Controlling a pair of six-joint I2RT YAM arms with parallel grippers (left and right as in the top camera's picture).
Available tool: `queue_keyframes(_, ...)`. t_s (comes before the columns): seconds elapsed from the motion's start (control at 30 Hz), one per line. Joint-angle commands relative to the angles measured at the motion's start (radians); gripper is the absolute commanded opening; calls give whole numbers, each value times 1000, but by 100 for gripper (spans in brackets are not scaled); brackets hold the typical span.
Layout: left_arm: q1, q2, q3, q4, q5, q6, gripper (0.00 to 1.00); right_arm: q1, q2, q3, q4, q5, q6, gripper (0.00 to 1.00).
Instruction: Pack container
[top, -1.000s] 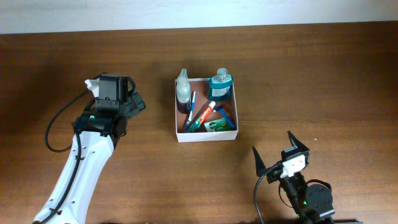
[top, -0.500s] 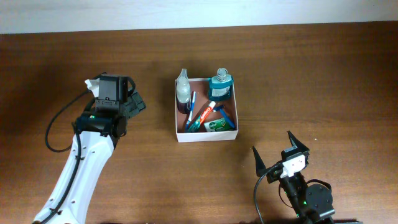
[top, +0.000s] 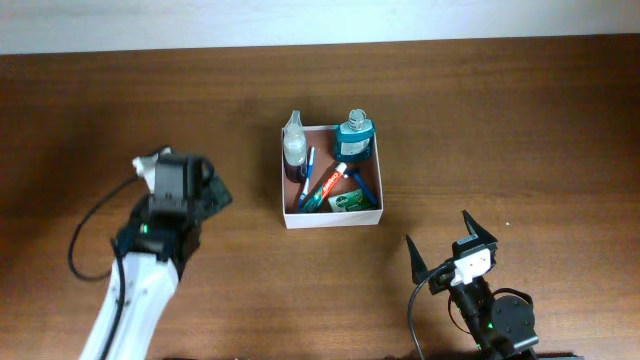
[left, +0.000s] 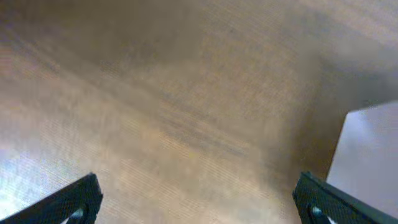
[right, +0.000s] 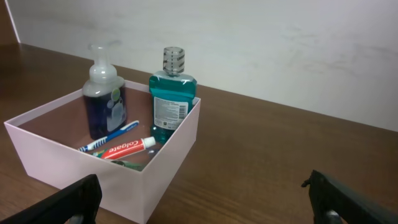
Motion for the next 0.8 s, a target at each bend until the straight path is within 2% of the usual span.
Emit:
queue_keyframes(0.0,3,-166,-216,117,-10,8,99,-8,-1,-5,-6,-2,-8,99)
queue_keyframes(0.2,2,-407,-507,388,-6,8,99,-8,-1,-5,-6,-2,-8,99)
queue_keyframes(0.33,2,-530,-619,511,-14,10,99,-8,-1,-5,-6,-2,-8,99)
queue_keyframes(0.43,2,-628,-707,588,-20,21,99,-8,-1,-5,-6,-2,-8,99)
queue_keyframes(0.53,3,-690,-752,597,-39,23,99,-8,-1,-5,-6,-2,-8,99)
queue_keyframes(0.77,3,-851,-818,634,-40,242,99,-8,-1,-5,-6,-2,-8,98)
